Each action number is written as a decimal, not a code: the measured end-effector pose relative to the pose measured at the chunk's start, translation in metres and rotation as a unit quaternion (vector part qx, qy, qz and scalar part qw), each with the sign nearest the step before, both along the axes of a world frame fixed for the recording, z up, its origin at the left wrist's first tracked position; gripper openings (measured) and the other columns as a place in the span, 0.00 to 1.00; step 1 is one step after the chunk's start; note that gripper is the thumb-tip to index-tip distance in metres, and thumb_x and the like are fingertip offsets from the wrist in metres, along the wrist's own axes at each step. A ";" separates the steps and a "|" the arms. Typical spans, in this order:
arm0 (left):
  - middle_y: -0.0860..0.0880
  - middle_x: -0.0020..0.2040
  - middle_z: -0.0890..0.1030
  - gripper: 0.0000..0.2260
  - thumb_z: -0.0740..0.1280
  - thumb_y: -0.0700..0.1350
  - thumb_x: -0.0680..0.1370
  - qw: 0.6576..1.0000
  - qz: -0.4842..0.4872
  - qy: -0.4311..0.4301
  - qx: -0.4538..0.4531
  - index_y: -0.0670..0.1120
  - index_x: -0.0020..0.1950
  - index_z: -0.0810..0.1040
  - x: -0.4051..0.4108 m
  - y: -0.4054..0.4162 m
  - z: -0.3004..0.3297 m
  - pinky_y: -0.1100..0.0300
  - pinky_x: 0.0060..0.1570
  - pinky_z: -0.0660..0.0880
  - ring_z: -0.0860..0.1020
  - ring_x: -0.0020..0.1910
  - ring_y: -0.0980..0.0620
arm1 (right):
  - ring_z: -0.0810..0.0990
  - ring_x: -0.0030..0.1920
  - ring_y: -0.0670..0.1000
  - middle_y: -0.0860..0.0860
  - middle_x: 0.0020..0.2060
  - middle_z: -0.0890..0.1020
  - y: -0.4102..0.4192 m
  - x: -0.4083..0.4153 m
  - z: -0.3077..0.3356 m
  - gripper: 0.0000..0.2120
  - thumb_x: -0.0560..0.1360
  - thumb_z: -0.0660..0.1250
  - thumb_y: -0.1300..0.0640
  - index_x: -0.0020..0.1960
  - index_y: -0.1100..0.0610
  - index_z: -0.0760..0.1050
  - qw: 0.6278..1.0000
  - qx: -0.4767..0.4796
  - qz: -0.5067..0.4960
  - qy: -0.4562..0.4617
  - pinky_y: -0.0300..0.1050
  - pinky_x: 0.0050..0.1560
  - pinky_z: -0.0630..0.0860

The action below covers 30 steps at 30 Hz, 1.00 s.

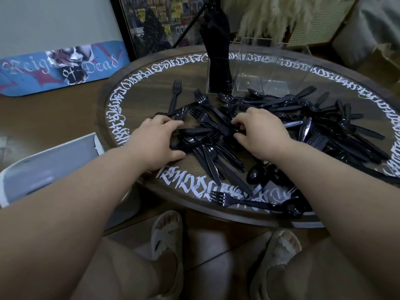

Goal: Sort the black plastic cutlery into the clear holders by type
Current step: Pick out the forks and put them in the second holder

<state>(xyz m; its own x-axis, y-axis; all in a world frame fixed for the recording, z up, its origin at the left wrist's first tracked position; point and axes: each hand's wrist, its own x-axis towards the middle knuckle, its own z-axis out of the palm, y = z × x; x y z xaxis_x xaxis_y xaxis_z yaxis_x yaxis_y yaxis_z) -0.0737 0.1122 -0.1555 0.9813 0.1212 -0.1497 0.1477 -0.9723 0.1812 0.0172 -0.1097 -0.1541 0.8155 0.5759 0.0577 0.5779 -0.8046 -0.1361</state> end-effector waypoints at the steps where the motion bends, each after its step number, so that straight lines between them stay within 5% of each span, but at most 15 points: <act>1: 0.50 0.73 0.64 0.36 0.71 0.60 0.71 1.000 0.008 -0.009 -0.005 0.57 0.75 0.60 0.000 0.001 0.000 0.49 0.68 0.65 0.63 0.70 0.45 | 0.74 0.54 0.55 0.51 0.49 0.77 0.002 -0.001 0.002 0.13 0.75 0.67 0.49 0.57 0.52 0.77 1.000 0.021 0.008 0.001 0.47 0.52 0.72; 5: 0.48 0.70 0.67 0.33 0.71 0.58 0.72 0.999 0.028 -0.024 -0.015 0.56 0.74 0.64 0.000 0.006 -0.002 0.49 0.65 0.68 0.67 0.67 0.45 | 0.75 0.43 0.50 0.45 0.36 0.76 0.009 -0.014 0.009 0.19 0.66 0.70 0.35 0.39 0.51 0.75 0.996 0.009 0.049 0.067 0.44 0.41 0.70; 8: 0.47 0.66 0.71 0.29 0.71 0.57 0.73 0.998 0.051 -0.036 -0.021 0.55 0.72 0.67 0.000 0.009 -0.001 0.52 0.60 0.72 0.72 0.63 0.45 | 0.74 0.42 0.49 0.46 0.36 0.76 0.013 -0.021 0.009 0.23 0.61 0.71 0.31 0.40 0.50 0.73 0.991 -0.073 0.064 0.093 0.46 0.41 0.74; 12: 0.47 0.62 0.75 0.25 0.70 0.55 0.74 0.996 0.068 -0.051 -0.028 0.53 0.70 0.71 -0.001 0.011 0.000 0.52 0.57 0.73 0.75 0.59 0.46 | 0.76 0.43 0.51 0.46 0.38 0.78 0.011 -0.019 0.009 0.20 0.66 0.72 0.37 0.47 0.50 0.74 0.990 -0.078 0.042 0.110 0.46 0.43 0.75; 21: 0.49 0.55 0.81 0.20 0.70 0.49 0.76 0.984 0.132 -0.092 -0.077 0.47 0.66 0.74 0.003 0.020 -0.004 0.56 0.57 0.72 0.77 0.57 0.47 | 0.79 0.40 0.55 0.52 0.35 0.81 0.008 -0.009 0.002 0.11 0.71 0.68 0.48 0.42 0.57 0.78 0.995 -0.032 -0.023 0.090 0.46 0.40 0.77; 25: 0.47 0.55 0.78 0.21 0.72 0.48 0.74 0.977 0.157 -0.120 -0.081 0.47 0.66 0.72 0.003 0.024 -0.004 0.53 0.54 0.71 0.76 0.55 0.45 | 0.77 0.41 0.56 0.51 0.36 0.81 0.007 -0.003 0.004 0.08 0.71 0.68 0.49 0.40 0.54 0.77 0.996 0.005 -0.056 0.075 0.46 0.41 0.75; 30: 0.48 0.58 0.71 0.13 0.72 0.53 0.72 0.983 0.101 -0.145 -0.043 0.51 0.53 0.77 0.000 0.018 0.004 0.53 0.55 0.69 0.71 0.58 0.45 | 0.79 0.44 0.56 0.51 0.38 0.82 0.005 0.001 0.002 0.06 0.71 0.68 0.50 0.38 0.50 0.74 0.995 0.025 -0.068 0.062 0.47 0.47 0.76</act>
<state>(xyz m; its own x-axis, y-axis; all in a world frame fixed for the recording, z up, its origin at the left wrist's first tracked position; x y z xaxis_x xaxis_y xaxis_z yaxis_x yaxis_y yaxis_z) -0.0733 0.1307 -0.1518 0.9416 0.3163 0.1152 0.2654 -0.9081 0.3239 0.0184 -0.1042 -0.1519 0.8885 0.4583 -0.0222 0.4401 -0.8649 -0.2415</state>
